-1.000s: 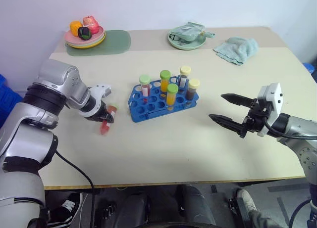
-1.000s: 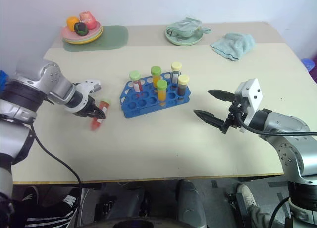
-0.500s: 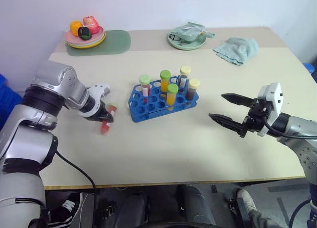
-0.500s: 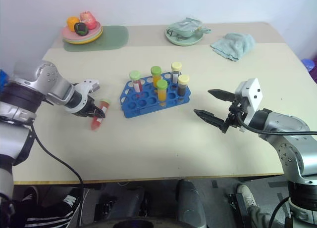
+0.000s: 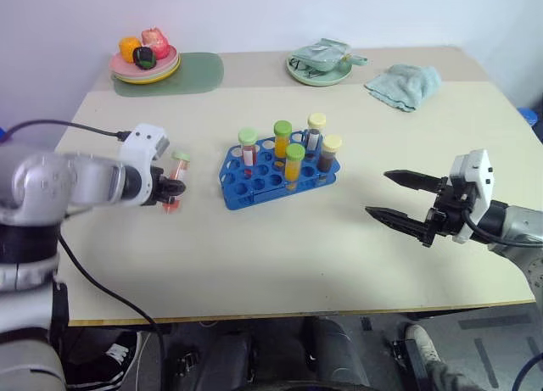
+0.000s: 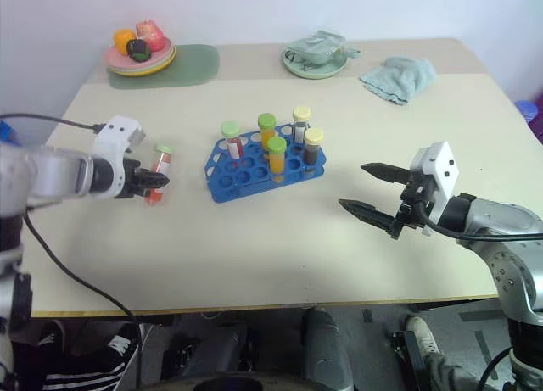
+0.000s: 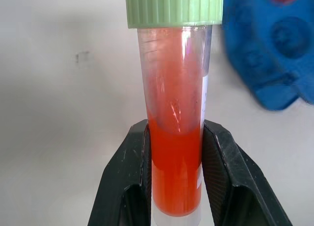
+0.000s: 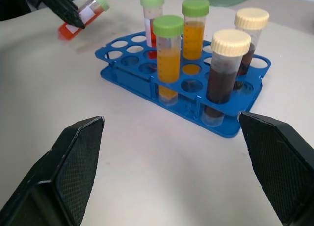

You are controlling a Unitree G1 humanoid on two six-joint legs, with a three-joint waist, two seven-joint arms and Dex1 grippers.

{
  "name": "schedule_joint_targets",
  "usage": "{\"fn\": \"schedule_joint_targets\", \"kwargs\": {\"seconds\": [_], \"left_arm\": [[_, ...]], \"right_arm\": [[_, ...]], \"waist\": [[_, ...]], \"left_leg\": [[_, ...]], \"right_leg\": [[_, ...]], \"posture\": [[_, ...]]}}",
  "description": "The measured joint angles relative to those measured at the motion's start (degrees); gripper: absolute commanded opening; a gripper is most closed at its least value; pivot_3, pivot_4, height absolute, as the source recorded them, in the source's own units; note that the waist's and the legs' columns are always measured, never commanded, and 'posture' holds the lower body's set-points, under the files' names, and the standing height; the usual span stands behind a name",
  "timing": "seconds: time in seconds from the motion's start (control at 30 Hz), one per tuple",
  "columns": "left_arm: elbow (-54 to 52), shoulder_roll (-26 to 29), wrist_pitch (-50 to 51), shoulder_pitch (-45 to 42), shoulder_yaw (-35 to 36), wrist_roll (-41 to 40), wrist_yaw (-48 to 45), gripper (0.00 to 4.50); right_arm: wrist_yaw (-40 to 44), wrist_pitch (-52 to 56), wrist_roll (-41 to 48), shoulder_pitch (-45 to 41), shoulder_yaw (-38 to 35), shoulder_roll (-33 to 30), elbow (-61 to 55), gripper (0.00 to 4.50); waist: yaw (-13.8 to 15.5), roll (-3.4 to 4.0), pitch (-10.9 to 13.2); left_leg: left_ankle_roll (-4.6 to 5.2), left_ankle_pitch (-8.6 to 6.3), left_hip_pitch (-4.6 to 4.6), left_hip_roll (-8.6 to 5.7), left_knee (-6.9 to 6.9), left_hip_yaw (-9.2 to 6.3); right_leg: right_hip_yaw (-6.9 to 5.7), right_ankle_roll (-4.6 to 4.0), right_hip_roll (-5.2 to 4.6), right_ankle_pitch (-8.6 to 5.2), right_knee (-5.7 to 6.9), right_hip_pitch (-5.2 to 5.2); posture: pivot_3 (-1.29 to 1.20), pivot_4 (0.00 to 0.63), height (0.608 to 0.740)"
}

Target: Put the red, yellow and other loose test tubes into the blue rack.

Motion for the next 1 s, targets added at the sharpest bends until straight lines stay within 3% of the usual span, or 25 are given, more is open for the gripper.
{"fn": "schedule_joint_targets", "kwargs": {"seconds": [0.17,0.37,0.53,0.7,0.83,1.0], "left_arm": [[-17.3,-6.5,-27.9,16.4,2.6,10.1,-9.3,0.82],[-20.4,-15.2,-52.7,23.4,-0.1,20.8,-18.5,0.82],[-9.8,-22.6,-73.3,20.4,-7.8,34.7,-22.2,0.82],[4.8,-29.8,-88.1,14.8,-11.9,41.6,-24.7,0.82],[12.3,-33.7,-93.8,12.9,-13.7,43.5,-26.3,0.82],[14.1,-35.7,-94.8,15.3,-13.7,43.7,-26.7,0.82]], "right_arm": [[0.3,0.0,-0.1,0.1,0.0,0.0,0.1,4.5],[1.2,1.5,0.6,1.7,-1.4,-1.8,0.0,4.5],[1.1,1.9,0.6,4.1,-2.7,-1.9,-0.3,4.5],[0.6,2.0,0.5,4.3,-2.9,-1.9,-0.7,4.5],[-0.1,2.7,0.6,3.1,-2.9,-1.9,-1.2,4.5],[-0.2,2.8,0.6,2.6,-3.1,-2.2,-1.2,4.5]], "waist": [[0.4,0.0,0.0],[1.5,-0.01,0.0],[1.9,-0.01,0.0],[2.5,-0.03,-0.1],[2.5,-0.03,-0.1],[2.5,-0.03,-0.1]], "left_leg": [[-0.01,0.0,0.05,0.0,-0.02,0.12],[0.06,-0.03,0.12,-0.03,0.05,0.16],[0.09,-0.04,0.22,-0.03,0.04,0.21],[0.18,-0.09,0.23,-0.02,0.07,0.26],[0.18,-0.09,0.22,-0.02,0.08,0.25],[0.18,-0.08,0.23,0.0,0.08,0.24]], "right_leg": [[0.0,0.0,0.01,0.0,-0.07,0.06],[0.02,-0.01,-0.02,0.0,-0.13,0.26],[0.02,-0.01,0.01,0.0,-0.11,0.35],[0.02,0.0,0.01,0.01,-0.11,0.36],[0.01,0.01,0.01,0.01,-0.11,0.36],[0.01,0.01,0.02,0.01,-0.1,0.35]], "posture": [[0.0,0.15,0.74],[0.0,0.15,0.74],[0.0,0.15,0.74],[0.0,0.15,0.74],[0.0,0.15,0.74],[0.0,0.15,0.74]]}}
